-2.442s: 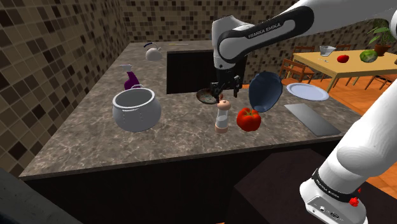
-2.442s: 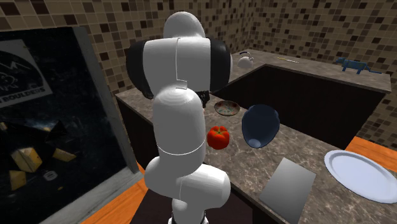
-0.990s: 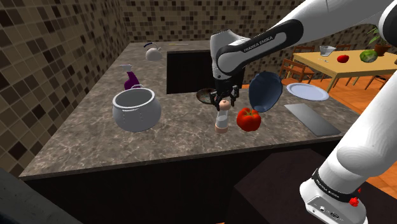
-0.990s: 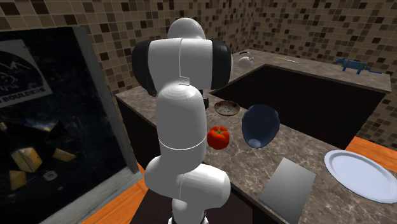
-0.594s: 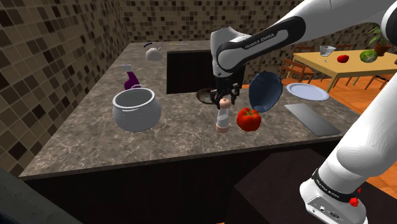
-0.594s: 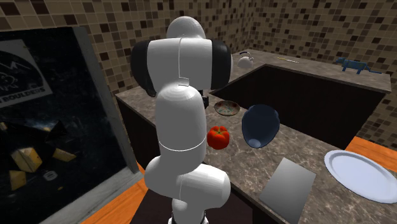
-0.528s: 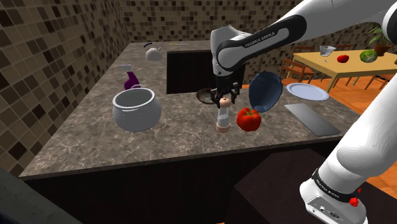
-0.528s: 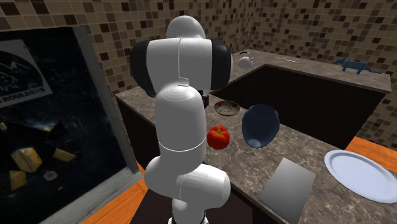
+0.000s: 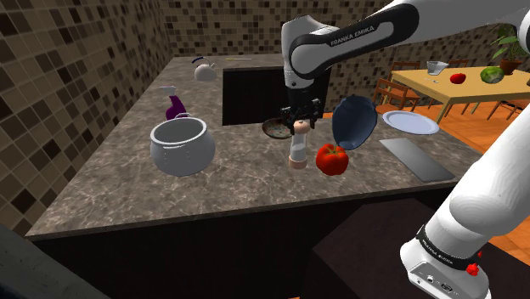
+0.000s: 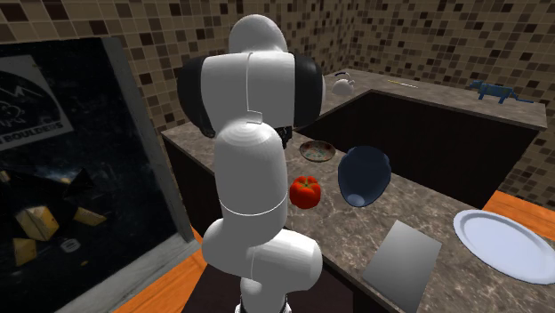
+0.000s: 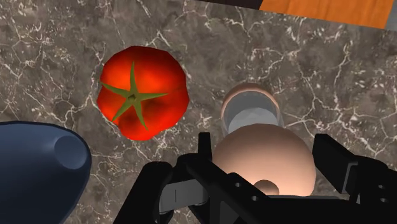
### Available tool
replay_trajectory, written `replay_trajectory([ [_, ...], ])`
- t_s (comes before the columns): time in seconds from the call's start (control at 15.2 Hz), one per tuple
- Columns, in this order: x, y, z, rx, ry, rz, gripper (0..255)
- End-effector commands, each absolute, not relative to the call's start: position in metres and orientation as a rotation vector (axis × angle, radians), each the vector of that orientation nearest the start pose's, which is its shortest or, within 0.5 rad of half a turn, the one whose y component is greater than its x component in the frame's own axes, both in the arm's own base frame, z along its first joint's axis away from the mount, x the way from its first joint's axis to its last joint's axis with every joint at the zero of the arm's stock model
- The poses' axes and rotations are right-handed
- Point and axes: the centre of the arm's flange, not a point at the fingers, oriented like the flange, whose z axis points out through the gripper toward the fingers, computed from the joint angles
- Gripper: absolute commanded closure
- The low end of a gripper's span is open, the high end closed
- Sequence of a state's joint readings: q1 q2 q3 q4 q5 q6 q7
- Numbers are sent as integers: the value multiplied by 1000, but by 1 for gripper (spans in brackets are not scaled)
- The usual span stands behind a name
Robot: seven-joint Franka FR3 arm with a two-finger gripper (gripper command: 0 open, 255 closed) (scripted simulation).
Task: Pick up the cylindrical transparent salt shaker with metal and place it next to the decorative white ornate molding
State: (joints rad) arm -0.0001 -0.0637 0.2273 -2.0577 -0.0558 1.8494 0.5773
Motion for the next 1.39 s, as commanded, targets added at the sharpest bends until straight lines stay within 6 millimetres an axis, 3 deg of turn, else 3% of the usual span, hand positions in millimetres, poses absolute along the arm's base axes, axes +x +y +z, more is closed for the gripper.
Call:
replay_trajectory([
  [0.0,504,114,463,-3211,539,177,255],
  [1.32,504,114,569,-3211,539,177,255],
])
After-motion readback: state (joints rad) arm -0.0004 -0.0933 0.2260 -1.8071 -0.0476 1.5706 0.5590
